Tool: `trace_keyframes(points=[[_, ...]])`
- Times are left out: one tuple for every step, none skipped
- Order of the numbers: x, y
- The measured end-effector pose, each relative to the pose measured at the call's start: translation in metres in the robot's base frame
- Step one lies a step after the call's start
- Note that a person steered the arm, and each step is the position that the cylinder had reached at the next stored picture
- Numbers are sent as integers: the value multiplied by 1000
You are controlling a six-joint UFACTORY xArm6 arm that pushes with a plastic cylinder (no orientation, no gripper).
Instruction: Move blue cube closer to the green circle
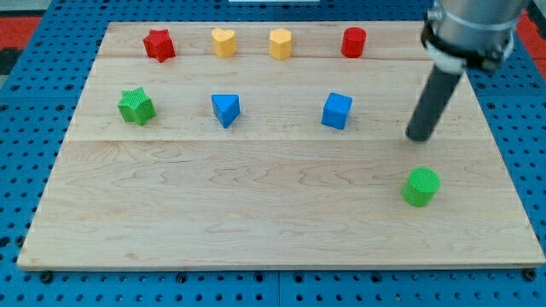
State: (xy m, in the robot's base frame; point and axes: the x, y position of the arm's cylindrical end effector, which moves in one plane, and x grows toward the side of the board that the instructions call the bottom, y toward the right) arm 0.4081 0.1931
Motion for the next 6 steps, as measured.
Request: trace_keyframes(points=[[-89, -30], [-90, -98], [-25, -114], [30, -105], [67, -51], [71, -56]])
